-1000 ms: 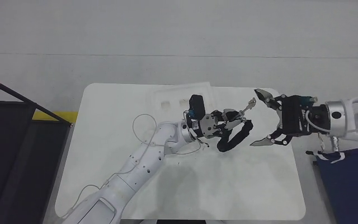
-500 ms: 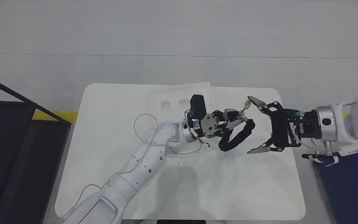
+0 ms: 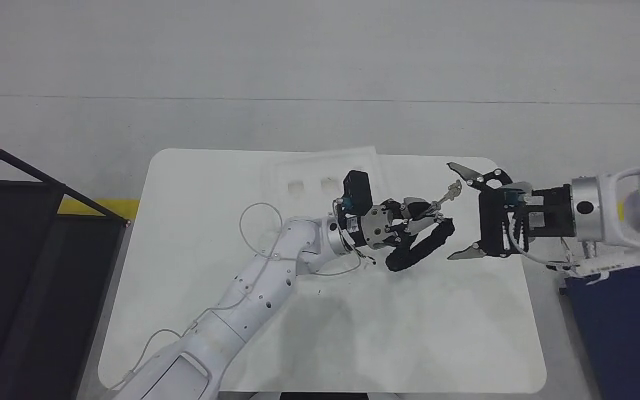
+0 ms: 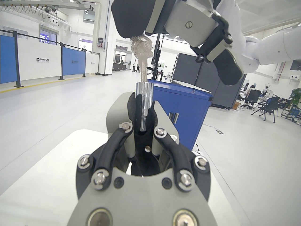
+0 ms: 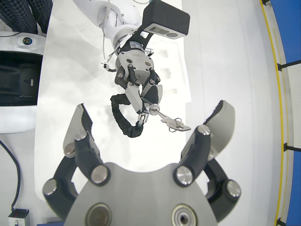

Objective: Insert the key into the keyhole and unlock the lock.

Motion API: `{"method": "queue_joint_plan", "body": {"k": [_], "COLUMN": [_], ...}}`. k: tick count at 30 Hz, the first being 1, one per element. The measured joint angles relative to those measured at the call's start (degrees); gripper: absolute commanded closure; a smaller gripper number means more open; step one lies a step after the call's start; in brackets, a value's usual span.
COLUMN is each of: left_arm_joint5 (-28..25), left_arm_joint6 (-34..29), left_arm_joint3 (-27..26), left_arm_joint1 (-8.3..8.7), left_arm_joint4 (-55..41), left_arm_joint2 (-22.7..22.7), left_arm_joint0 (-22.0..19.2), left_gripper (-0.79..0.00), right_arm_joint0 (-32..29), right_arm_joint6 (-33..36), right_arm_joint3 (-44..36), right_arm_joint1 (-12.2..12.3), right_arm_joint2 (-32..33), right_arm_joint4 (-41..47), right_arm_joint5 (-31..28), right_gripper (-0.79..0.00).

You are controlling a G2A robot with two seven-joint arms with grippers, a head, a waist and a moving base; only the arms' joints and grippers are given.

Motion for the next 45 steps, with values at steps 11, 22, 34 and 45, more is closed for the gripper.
{"method": "queue_joint_plan", "body": {"k": [11,22,34,45], "left_arm_joint5": [0.00,-0.31,-4.50,-7.89], "left_arm_joint6": [-0.54,-0.92,-3.82,-12.62], "left_arm_joint3": [-0.26,0.21,0.32,-3.88], "left_arm_joint1": [-0.23,-0.54,0.34,3.02], "left_arm_joint4": [-0.57,-0.77,2.22,-2.13], "left_arm_joint2": [-0.44,-0.53,-2.41,-3.82], "left_arm_joint0": [0.34,0.32,-0.93,-1.40], "left_gripper": [0.000,0.000,0.000,0.000], "right_arm_joint0": [1.65,3.38,4.61,3.51], "right_arm_joint6": [0.63,4.10,3.13,-6.15], "right_arm_joint3": [0.35,-0.23,3.19,2.39], "right_arm_joint1": [-0.68,-1.01,-0.92,-0.73], "right_arm_joint2": [-2.32,-5.17,-4.03,-3.93], "right_arm_joint4": [0.13,1.88,0.93,-7.19], "right_arm_joint5": [-0.02,-0.02,-0.02,-0.03], "right_gripper": [-0.785,-0.785,-0.785,-0.329]}}
